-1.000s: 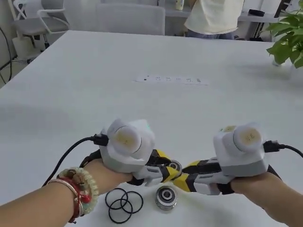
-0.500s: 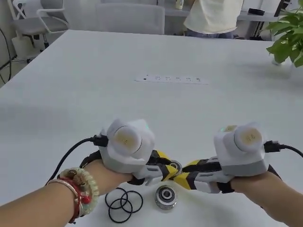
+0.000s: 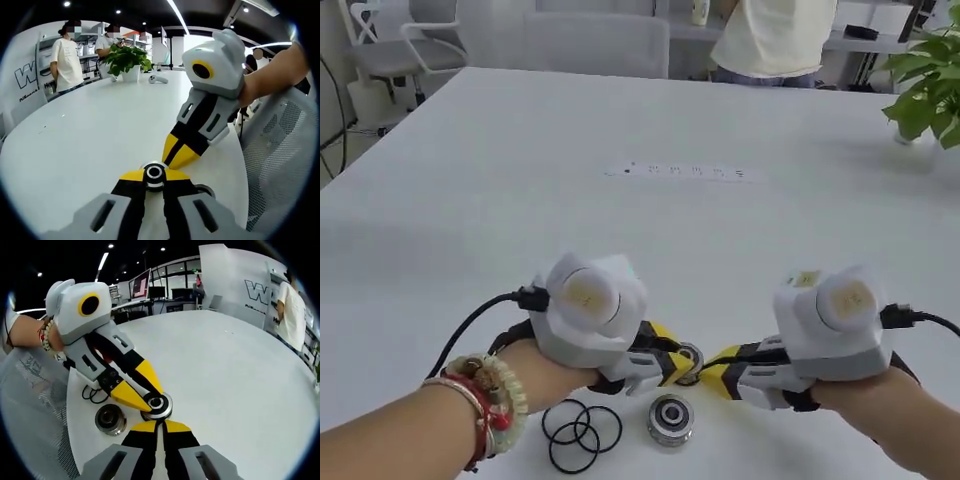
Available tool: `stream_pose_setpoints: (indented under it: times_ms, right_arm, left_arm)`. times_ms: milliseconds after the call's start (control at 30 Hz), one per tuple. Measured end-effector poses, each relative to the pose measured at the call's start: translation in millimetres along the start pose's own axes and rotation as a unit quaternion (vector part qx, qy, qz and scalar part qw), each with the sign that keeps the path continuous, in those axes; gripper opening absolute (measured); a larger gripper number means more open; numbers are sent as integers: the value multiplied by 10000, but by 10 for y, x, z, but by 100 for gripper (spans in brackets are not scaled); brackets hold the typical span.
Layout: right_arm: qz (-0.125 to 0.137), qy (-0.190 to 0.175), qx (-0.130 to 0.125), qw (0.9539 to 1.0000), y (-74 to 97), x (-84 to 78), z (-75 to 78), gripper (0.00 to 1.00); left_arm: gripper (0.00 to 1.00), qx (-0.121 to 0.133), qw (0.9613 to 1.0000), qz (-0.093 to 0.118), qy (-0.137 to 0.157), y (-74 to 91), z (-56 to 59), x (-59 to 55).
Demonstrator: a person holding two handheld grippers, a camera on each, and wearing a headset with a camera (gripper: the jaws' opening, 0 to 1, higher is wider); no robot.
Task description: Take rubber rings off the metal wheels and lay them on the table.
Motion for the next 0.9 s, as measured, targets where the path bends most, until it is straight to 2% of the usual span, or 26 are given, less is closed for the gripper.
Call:
stream_pose_setpoints:
  times_ms: [67,167,200,233,267,400,500,567,633,767,833,900]
  right_arm:
    - [-7,-299,-19,9996,-3,-8,-3,0]
    - [45,-476,6,9989,0,-8,15,0]
    - [68,-610,10,9981,0,-13,16,0]
    - [111,-901,35,9959,-3,-20,16,0]
    - [112,-964,49,9953,0,-25,25,0]
    - [118,-808,-36,9967,-18,-8,-3,0]
    - [209,-818,3,9964,-30,-8,-9,0]
    - [219,-1054,25,9942,-26,-5,0,0]
    - [221,-1116,50,9935,-25,-3,10,0]
    - [172,-1807,109,9833,-18,-7,22,0]
    - [188,-1818,115,9831,-14,-7,40,0]
    - [178,-1958,143,9804,-3,-13,40,0]
  left_arm:
    - [7,6,10000,-7,0,4,2,-2]
    - [7,25,10000,-3,-16,3,6,-4]
    - [7,28,10000,-1,-33,5,7,-6]
    - [7,32,10000,3,-47,-2,-1,-11]
    - [7,28,10000,5,-53,-2,-2,-10]
    - [7,53,10000,-10,-36,8,-14,-12]
    - [7,54,10000,-21,-36,28,-25,-30]
    - [7,48,10000,-12,-45,29,-20,-32]
    - [7,53,10000,-13,-48,29,-20,-29]
    - [7,41,10000,-1,-37,30,-19,-28]
    - [7,43,10000,13,-52,31,-18,-29]
    - [7,37,10000,27,-50,28,-19,-33]
Point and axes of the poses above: the centre of the closed fingertips' face, and the gripper's own axes: y roughly backward along the fingers, z roughly to its right, x roughly out of its top, the point moved 5 cm from there along y, roughly backward along the fingers, and after that the axes turned 12 degrees about -y, right-handed, at the moved point
